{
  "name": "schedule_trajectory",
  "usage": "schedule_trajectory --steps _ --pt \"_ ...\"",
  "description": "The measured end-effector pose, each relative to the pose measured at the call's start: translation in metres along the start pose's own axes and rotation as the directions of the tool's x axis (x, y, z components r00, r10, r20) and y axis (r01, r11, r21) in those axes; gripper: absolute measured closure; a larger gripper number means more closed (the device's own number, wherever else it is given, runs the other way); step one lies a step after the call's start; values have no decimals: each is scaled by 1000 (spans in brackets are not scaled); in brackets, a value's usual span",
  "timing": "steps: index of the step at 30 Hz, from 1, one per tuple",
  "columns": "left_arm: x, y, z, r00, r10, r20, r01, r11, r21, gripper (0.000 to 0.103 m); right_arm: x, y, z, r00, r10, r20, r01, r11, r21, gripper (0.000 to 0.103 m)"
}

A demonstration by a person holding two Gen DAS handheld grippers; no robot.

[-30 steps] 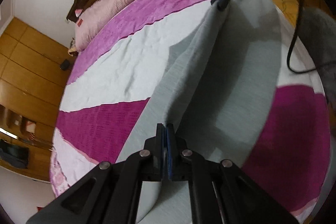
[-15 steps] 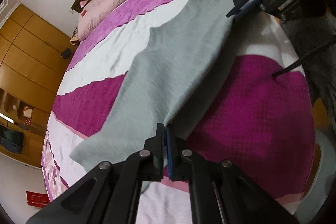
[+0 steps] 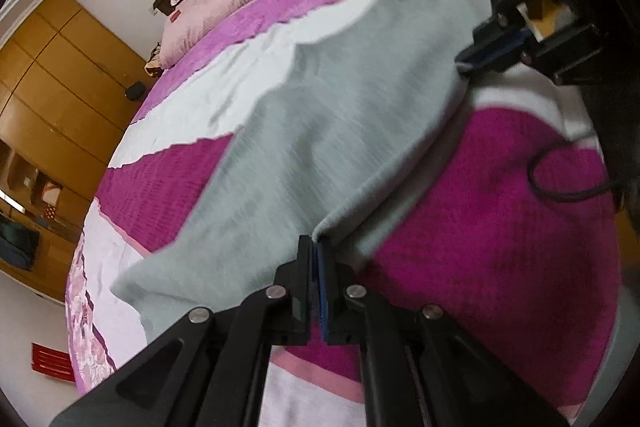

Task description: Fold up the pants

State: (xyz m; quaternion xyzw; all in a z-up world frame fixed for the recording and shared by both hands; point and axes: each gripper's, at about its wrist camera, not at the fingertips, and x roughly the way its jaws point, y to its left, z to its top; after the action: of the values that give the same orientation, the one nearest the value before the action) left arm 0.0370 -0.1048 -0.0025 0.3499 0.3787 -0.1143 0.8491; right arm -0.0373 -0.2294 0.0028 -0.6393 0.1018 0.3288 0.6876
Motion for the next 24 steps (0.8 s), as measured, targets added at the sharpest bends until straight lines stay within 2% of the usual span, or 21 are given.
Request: schedule_trajectory --steps 5,10,12,15,17,18,21,24 --pt "12 41 47 998 25 49 -25 1000 -9 101 26 -67 -16 994 -99 -44 99 995 -8 102" --pt "47 96 107 992 102 78 -102 995 -15 101 89 -128 -19 976 -193 -96 184 978 -102 102" --pt "56 116 122 988 128 90 -126 992 -30 101 111 -147 -21 970 -219 -107 209 973 -101 102" --pt "54 129 128 985 132 110 -127 991 -49 101 121 -157 -21 952 -285 -112 277 957 -86 102" --pt "47 121 121 987 118 114 -115 993 -25 101 106 -149 -18 961 -258 -98 255 966 -41 102" --pt "40 105 111 987 107 117 -111 994 22 101 96 -138 -17 969 -233 -86 231 972 -34 102" --pt "24 59 78 992 63 109 -78 988 132 101 63 -97 -18 986 -162 -26 160 984 -80 102" --pt "11 16 46 995 30 100 -48 980 191 101 35 -61 -20 995 -95 -9 93 988 -127 102"
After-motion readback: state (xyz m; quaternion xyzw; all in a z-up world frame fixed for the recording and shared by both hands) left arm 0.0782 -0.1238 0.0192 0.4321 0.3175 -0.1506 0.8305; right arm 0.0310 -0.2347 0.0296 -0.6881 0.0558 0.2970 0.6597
